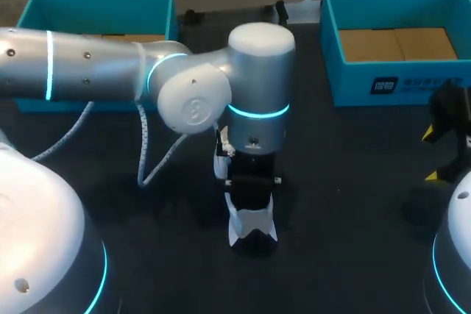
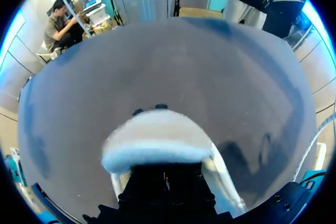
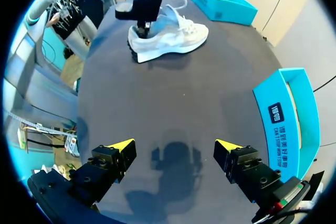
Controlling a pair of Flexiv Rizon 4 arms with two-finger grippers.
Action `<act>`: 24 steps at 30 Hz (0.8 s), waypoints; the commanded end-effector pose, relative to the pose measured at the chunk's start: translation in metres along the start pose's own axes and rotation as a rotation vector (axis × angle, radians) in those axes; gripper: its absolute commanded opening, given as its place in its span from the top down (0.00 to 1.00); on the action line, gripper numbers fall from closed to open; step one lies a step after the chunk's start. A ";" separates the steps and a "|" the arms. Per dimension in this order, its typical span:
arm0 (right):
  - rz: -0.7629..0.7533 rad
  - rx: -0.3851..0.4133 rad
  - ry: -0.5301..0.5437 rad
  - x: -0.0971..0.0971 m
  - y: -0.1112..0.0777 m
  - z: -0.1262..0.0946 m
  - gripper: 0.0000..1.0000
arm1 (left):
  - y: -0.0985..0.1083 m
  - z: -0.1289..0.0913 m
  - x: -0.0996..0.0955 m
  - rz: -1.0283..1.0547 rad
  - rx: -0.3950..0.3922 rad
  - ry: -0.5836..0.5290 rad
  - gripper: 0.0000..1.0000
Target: Take the shoe out of the shoebox, open the shoe tongue, remove and reinsert the insole, then place the shoe into the shoebox
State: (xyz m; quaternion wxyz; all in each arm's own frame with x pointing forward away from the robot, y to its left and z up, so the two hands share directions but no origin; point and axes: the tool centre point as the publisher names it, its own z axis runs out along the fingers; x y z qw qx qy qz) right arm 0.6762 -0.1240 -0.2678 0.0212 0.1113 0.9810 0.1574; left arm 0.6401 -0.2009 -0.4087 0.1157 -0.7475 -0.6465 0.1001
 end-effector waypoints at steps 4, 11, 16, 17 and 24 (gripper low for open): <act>0.001 0.004 -0.002 0.001 0.000 0.000 0.00 | 0.017 0.003 0.010 -0.040 -0.054 0.037 1.00; 0.001 0.004 -0.002 0.001 0.000 0.000 0.00 | 0.021 -0.019 0.020 -0.068 -0.112 0.024 1.00; 0.001 0.004 -0.002 0.001 0.000 0.000 0.00 | 0.016 -0.027 0.021 -0.051 -0.087 0.005 1.00; 0.001 0.004 -0.002 0.001 0.000 0.000 0.00 | 0.014 -0.027 0.020 -0.042 -0.070 0.002 1.00; 0.001 0.004 -0.002 0.001 0.000 0.000 0.00 | 0.018 -0.026 0.016 -0.042 -0.091 0.012 1.00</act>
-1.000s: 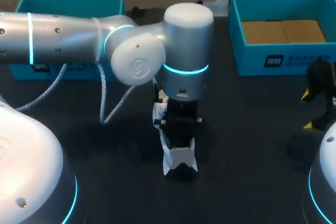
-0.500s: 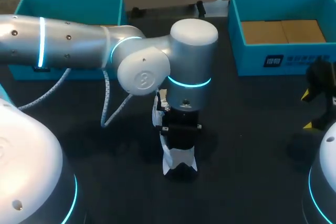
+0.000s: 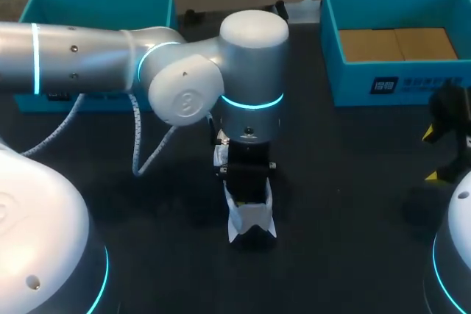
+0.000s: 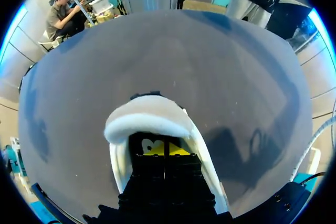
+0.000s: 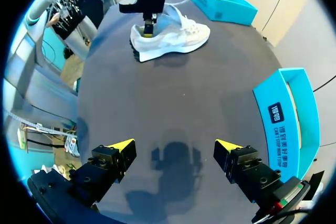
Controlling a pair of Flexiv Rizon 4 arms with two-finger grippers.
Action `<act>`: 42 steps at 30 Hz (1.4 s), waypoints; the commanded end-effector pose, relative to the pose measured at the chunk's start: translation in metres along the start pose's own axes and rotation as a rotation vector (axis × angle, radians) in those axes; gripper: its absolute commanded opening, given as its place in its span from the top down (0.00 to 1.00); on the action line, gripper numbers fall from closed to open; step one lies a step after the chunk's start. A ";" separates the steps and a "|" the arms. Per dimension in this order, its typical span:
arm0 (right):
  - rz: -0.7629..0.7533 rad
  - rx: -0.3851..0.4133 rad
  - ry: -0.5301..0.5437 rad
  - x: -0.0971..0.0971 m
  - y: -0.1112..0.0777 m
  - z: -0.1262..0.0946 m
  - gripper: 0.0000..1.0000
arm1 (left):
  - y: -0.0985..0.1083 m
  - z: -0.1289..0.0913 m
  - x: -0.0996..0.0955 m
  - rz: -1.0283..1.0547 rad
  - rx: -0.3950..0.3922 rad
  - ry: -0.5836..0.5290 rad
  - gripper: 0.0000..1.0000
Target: Take the shoe out of the shoebox, open the shoe tongue, remove and reinsert the insole, then place the shoe into the shoebox
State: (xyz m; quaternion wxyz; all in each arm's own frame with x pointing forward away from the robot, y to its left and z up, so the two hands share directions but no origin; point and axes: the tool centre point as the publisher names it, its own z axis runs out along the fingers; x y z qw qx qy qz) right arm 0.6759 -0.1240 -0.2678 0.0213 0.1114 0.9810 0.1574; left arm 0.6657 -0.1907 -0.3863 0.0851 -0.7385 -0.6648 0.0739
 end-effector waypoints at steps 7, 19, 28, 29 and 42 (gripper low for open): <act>0.001 0.004 -0.002 0.001 0.000 0.000 0.00 | 0.014 0.023 0.010 -0.019 -0.016 0.125 1.00; 0.001 0.004 -0.002 0.001 0.000 0.000 0.00 | 0.009 0.000 0.016 -0.040 -0.047 0.048 1.00; 0.001 0.004 -0.002 0.001 0.000 0.000 0.00 | 0.017 -0.033 0.017 -0.113 -0.153 -0.046 1.00; 0.001 0.004 -0.002 0.001 0.000 0.000 0.00 | 0.018 -0.034 0.017 -0.121 -0.155 -0.053 1.00; 0.001 0.004 -0.002 0.001 0.000 0.000 0.00 | 0.032 -0.027 0.001 -0.219 -0.187 -0.080 1.00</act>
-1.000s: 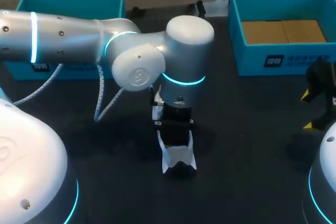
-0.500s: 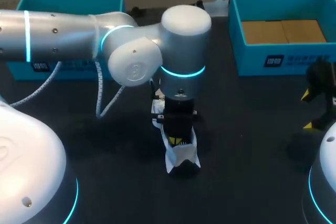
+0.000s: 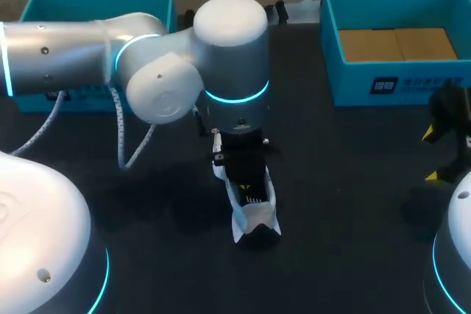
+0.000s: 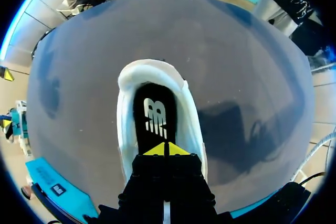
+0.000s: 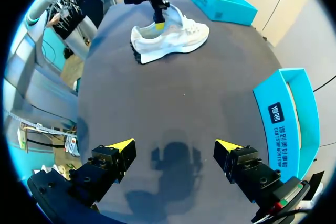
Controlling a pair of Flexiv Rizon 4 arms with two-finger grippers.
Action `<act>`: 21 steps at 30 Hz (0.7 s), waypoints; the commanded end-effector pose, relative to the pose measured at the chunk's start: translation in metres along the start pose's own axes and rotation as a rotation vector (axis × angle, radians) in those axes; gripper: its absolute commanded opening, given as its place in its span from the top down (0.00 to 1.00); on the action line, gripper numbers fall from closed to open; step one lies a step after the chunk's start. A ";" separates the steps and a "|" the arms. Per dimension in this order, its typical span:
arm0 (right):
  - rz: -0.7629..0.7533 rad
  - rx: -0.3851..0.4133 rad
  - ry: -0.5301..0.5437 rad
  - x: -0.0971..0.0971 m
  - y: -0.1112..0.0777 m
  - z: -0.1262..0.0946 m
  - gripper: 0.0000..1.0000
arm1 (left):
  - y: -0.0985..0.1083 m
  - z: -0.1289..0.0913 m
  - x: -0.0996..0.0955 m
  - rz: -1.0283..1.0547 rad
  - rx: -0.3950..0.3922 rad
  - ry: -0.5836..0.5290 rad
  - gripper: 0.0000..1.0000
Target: Take the shoe out of the shoebox, open the shoe tongue, remove and reinsert the insole, then place the shoe into the shoebox
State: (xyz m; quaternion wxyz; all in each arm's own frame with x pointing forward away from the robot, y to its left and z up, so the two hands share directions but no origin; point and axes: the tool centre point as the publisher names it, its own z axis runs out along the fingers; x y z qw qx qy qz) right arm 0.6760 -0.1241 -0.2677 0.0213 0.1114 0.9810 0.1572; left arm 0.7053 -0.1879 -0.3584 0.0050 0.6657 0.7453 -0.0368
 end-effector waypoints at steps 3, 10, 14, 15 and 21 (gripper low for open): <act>0.001 0.003 -0.002 0.001 0.000 0.001 0.00 | -0.003 0.011 -0.007 -0.016 -0.013 0.018 1.00; 0.001 0.003 -0.002 0.001 0.000 0.001 0.00 | 0.003 0.015 -0.005 -0.032 -0.032 0.027 0.53; 0.001 0.003 -0.002 0.001 0.000 0.001 0.00 | 0.006 0.014 -0.004 -0.043 -0.017 0.048 0.00; 0.001 0.003 -0.002 0.001 0.000 0.001 0.00 | 0.006 0.013 -0.004 -0.045 -0.017 0.049 0.00; 0.001 0.003 -0.002 0.001 0.000 0.001 0.00 | 0.007 0.011 0.004 -0.082 0.007 0.054 0.00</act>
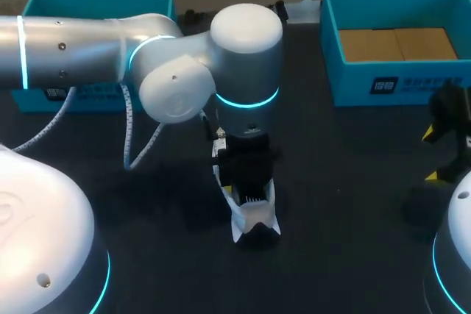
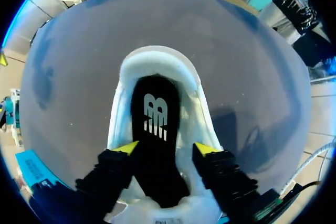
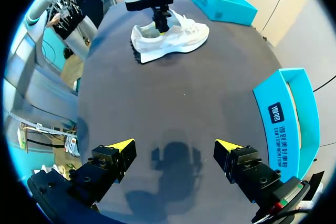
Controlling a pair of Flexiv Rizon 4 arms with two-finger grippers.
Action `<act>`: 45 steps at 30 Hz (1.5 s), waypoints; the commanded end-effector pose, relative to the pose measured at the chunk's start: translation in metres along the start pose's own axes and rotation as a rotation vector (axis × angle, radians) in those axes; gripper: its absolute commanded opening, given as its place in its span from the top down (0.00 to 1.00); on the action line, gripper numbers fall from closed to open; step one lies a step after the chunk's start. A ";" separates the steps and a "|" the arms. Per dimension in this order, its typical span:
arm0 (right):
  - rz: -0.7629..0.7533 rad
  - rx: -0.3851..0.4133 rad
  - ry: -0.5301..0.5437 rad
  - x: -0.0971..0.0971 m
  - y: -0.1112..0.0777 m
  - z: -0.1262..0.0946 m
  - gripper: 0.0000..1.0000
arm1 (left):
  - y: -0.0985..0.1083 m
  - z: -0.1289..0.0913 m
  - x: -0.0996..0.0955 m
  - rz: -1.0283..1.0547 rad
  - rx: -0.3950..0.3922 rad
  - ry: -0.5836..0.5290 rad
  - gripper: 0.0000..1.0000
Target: Take the shoe out of the shoebox, open the shoe tongue, remove and reinsert the insole, then place the shoe into the shoebox
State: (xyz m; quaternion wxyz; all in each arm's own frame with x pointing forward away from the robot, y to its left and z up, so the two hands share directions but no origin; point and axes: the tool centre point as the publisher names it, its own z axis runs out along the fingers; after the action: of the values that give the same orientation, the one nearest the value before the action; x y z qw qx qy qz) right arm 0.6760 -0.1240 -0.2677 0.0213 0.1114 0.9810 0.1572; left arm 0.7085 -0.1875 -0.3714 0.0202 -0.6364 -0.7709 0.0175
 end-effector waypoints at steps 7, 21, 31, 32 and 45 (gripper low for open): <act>0.001 0.003 -0.002 0.001 0.000 0.001 0.00 | -0.002 -0.006 0.003 0.006 0.011 -0.018 0.00; 0.001 0.003 -0.002 0.001 0.000 0.001 0.00 | -0.013 -0.017 0.002 0.031 0.039 -0.014 0.00; 0.001 0.003 -0.002 0.001 0.000 0.001 0.00 | 0.004 -0.014 0.006 -0.002 0.031 0.007 0.00; 0.001 0.003 -0.002 0.001 0.000 0.001 0.00 | 0.006 -0.015 0.006 -0.007 0.033 0.006 0.00; 0.001 0.003 -0.002 0.001 0.000 0.001 0.00 | 0.025 -0.032 0.010 -0.048 0.032 -0.052 0.00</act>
State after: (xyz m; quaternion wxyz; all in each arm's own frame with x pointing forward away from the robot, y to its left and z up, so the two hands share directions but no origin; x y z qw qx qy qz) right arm 0.6760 -0.1240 -0.2677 0.0213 0.1114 0.9810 0.1572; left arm 0.7323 -0.1827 -0.3460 0.0161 -0.6162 -0.7864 0.0404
